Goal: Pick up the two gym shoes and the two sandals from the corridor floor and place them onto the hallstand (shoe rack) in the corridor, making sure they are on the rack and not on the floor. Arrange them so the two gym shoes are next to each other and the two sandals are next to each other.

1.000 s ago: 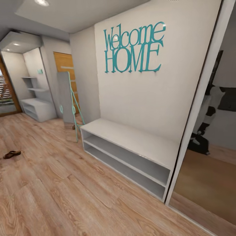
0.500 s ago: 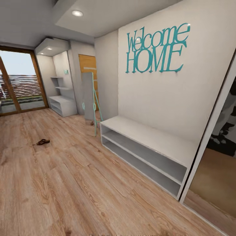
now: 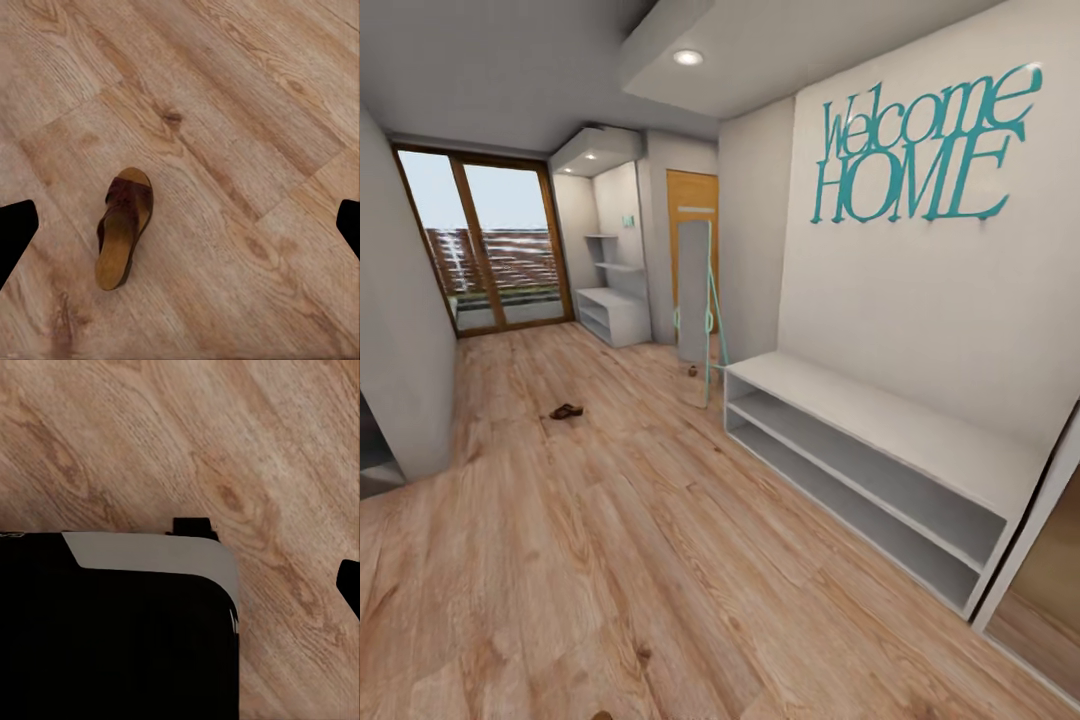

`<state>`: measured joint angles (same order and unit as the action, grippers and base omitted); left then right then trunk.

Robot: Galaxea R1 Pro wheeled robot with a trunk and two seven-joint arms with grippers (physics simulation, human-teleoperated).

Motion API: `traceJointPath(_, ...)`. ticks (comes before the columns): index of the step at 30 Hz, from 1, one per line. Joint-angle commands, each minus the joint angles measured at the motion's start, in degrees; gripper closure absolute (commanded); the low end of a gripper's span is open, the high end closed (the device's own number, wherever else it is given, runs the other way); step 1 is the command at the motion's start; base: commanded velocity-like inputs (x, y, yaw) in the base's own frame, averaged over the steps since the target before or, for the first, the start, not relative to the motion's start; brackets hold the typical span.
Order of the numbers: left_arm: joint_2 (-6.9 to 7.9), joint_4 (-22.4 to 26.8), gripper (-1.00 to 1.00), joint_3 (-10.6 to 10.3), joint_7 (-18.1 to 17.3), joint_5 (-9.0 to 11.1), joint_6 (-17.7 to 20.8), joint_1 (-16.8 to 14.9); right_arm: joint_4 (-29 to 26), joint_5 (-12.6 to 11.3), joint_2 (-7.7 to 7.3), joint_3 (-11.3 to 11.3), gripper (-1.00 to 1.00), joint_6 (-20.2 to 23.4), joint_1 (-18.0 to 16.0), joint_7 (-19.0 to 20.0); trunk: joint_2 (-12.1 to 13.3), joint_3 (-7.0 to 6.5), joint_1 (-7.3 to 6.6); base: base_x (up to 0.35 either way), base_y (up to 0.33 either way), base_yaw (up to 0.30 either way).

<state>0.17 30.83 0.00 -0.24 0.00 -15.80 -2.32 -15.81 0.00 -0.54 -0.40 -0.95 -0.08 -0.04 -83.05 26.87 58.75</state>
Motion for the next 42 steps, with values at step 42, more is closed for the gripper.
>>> traceJointPath(42,-1.07,3.45,-1.0,0.08,-1.41,-0.1,18.58,-16.97,-20.28,0.09,0.18,0.14,-1.0,22.84,-7.2,-0.2,-0.03,0.06,-0.02,-0.007,0.018,0.009)
